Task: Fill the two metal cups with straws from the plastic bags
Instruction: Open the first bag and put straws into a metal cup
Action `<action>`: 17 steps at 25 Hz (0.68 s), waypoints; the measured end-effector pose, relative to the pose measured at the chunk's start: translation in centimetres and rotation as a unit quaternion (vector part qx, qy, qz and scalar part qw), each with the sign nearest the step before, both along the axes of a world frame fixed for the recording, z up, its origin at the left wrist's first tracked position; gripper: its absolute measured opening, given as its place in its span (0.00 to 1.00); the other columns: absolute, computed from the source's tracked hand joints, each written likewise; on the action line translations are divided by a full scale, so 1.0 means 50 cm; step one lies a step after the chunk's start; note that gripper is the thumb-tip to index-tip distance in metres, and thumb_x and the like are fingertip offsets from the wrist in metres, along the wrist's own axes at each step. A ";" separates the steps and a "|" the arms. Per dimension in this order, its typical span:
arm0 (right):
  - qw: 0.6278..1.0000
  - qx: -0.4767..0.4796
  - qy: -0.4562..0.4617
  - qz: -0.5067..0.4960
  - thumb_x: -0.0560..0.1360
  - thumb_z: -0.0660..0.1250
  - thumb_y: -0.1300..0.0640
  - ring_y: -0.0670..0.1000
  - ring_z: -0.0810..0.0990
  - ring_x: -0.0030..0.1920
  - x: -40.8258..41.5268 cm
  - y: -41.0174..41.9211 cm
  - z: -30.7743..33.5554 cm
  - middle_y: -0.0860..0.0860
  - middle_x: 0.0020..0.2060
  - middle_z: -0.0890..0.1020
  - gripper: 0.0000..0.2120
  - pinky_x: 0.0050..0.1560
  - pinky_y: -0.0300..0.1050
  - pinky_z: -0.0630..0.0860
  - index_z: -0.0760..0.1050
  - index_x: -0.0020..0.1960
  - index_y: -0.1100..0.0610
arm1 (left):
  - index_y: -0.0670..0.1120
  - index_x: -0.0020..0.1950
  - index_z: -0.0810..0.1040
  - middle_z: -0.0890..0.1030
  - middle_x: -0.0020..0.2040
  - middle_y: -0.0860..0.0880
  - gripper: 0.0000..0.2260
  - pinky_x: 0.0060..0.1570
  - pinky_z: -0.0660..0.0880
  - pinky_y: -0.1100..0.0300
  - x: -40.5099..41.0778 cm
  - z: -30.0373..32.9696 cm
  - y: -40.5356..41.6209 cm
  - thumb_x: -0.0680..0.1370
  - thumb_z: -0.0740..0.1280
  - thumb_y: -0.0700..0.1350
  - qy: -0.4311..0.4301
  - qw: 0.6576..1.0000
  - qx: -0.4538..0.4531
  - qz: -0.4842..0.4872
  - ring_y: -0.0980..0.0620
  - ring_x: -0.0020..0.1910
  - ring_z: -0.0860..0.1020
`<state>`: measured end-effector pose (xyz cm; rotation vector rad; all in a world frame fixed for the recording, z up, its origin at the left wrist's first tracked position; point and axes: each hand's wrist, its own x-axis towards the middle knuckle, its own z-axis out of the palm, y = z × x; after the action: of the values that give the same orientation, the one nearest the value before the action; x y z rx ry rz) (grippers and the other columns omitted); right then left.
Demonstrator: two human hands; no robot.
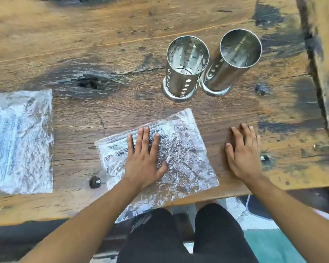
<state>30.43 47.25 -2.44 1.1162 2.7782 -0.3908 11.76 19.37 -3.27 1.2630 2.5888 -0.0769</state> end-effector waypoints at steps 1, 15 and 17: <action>1.000 -0.005 0.017 -0.002 0.80 0.60 0.53 0.63 0.56 0.79 -0.002 0.001 0.005 0.61 0.77 0.63 0.25 0.78 0.64 0.52 0.67 0.76 0.59 | 0.44 0.84 0.50 0.48 0.83 0.35 0.43 0.78 0.47 0.32 0.000 -0.003 0.021 0.77 0.55 0.67 0.003 1.000 0.005 -0.007 0.37 0.83 0.45; 0.989 -0.111 0.092 -0.038 0.77 0.71 0.49 0.42 0.73 0.42 -0.125 -0.072 0.027 0.43 0.43 0.75 0.12 0.47 0.36 0.72 0.78 0.57 0.54 | 0.45 0.84 0.49 0.45 0.84 0.37 0.41 0.78 0.48 0.32 0.011 -0.023 0.076 0.79 0.51 0.69 -0.004 0.998 0.014 -0.055 0.39 0.83 0.43; 0.988 -0.122 0.083 -0.035 0.77 0.72 0.50 0.42 0.74 0.39 -0.130 -0.065 0.030 0.42 0.42 0.72 0.10 0.44 0.36 0.75 0.79 0.55 0.54 | 0.45 0.84 0.50 0.46 0.84 0.38 0.41 0.79 0.47 0.33 0.010 -0.021 0.074 0.79 0.51 0.68 -0.006 0.999 0.013 -0.051 0.39 0.84 0.44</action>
<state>23.95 43.99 -0.94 1.1720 2.7347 -0.8427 12.27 23.08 -4.34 1.3985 2.5220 -0.0550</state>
